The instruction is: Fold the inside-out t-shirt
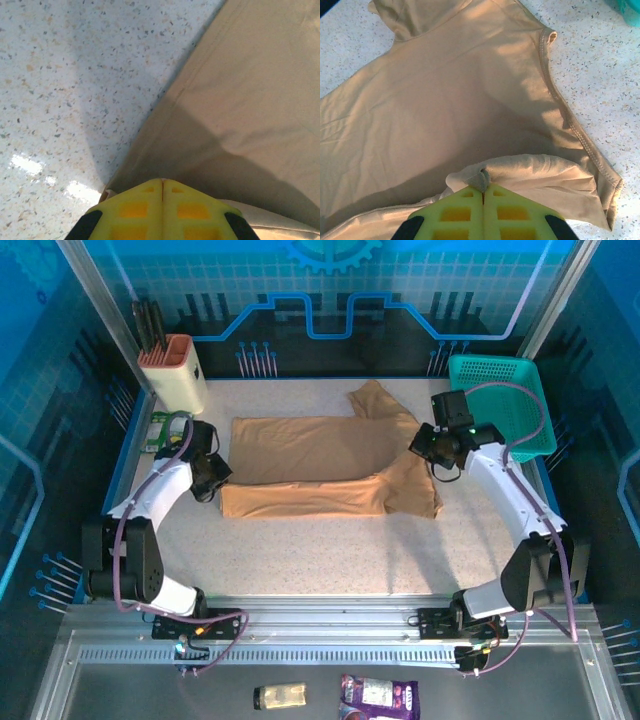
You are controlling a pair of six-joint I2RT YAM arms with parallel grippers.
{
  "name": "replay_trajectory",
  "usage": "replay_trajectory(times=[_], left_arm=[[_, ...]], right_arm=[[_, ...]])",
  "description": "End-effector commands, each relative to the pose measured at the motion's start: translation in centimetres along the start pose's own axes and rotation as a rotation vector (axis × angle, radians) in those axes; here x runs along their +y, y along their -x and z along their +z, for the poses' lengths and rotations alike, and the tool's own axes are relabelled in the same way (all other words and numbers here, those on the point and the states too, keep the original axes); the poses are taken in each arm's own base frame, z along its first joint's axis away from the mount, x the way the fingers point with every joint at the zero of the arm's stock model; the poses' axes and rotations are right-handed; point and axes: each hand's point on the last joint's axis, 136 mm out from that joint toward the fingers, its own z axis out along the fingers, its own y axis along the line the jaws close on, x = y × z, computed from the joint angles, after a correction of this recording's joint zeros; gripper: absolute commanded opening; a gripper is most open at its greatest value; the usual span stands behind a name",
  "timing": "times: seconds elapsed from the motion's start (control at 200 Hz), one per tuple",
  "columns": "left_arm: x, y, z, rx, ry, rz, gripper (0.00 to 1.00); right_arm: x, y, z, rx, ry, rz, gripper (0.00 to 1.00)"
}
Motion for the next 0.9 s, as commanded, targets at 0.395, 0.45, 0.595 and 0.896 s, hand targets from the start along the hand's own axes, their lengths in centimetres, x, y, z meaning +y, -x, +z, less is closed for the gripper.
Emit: replay_trajectory(times=[0.395,0.45,0.595,0.896], left_arm=[[-1.3,1.2,3.2,0.024,0.018,0.067,0.03],[-1.4,1.5,3.6,0.021,0.022,0.072,0.04],[-1.9,2.2,3.8,0.016,0.027,0.076,0.08],[-3.2,2.9,3.5,0.022,-0.002,0.109,0.24]], right_arm=[[0.1,1.7,4.1,0.009,-0.007,-0.069,0.0],[0.2,1.8,4.9,0.014,-0.01,-0.078,0.0],[0.0,2.2,6.8,0.025,-0.013,-0.087,0.0],[0.0,2.8,8.4,0.049,-0.015,-0.097,0.31]])
